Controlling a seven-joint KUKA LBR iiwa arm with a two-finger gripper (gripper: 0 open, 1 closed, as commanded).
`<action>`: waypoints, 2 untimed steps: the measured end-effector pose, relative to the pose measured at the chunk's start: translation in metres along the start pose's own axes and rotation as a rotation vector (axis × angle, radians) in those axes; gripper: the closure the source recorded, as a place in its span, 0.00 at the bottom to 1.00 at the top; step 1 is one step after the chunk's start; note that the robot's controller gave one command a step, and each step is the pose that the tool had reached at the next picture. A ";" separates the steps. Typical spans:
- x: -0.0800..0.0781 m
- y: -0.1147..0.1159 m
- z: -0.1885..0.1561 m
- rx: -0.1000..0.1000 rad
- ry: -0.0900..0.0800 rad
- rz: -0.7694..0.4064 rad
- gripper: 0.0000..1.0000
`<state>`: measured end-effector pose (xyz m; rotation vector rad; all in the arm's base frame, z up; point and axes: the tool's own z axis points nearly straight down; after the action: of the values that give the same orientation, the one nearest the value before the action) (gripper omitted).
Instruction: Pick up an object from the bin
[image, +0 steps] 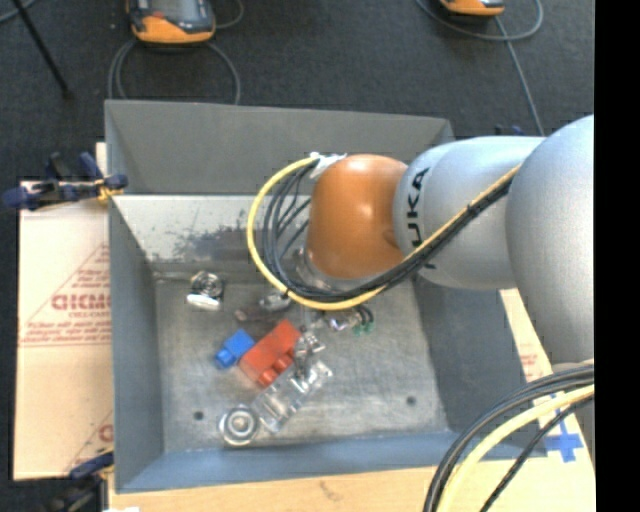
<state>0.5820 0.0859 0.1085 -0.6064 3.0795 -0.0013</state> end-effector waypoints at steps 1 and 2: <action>-0.029 0.019 0.017 0.003 -0.005 0.127 0.00; -0.057 0.007 0.019 -0.001 -0.017 0.174 0.00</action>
Offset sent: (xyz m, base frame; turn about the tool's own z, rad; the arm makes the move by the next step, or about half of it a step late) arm 0.0197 0.0425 -0.0385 0.1404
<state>0.6321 0.1136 0.0900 -0.3352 3.1041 0.0061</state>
